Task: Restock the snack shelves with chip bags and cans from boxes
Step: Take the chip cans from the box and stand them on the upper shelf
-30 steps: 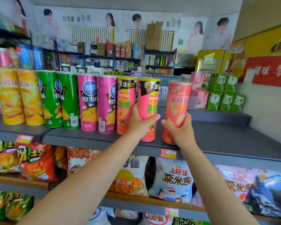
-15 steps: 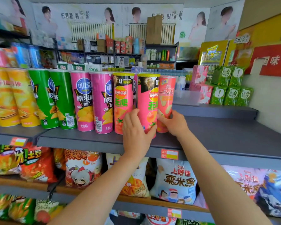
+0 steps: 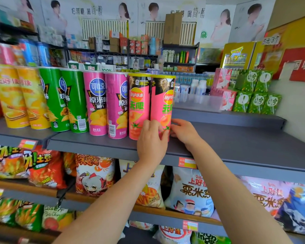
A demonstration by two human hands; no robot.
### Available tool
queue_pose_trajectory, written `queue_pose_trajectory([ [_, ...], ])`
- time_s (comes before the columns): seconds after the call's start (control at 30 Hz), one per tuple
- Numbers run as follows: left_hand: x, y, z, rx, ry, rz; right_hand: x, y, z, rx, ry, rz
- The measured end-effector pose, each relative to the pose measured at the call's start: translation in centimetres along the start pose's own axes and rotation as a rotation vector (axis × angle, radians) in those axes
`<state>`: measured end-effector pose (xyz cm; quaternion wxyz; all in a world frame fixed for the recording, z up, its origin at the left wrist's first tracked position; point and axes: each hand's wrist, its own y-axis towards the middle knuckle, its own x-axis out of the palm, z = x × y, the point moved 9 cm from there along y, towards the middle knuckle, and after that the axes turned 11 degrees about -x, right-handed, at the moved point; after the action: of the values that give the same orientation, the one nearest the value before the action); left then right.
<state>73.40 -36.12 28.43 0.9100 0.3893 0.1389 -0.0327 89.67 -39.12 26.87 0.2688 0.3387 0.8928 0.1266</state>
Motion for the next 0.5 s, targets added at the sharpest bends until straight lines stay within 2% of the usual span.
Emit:
queue_pose_trajectory([
  [0.23,0.2,0.3,-0.8,-0.079,-0.031,-0.037,0.5,3.1,4.8,0.028,0.042,0.039],
  [0.4,0.5,0.3,-0.8,-0.077,-0.043,-0.083,0.0,1.4,2.9,0.039,0.107,0.114],
  [0.5,0.1,0.3,-0.4,-0.08,-0.095,-0.103,-1.5,-0.8,-0.1,0.001,0.108,0.277],
])
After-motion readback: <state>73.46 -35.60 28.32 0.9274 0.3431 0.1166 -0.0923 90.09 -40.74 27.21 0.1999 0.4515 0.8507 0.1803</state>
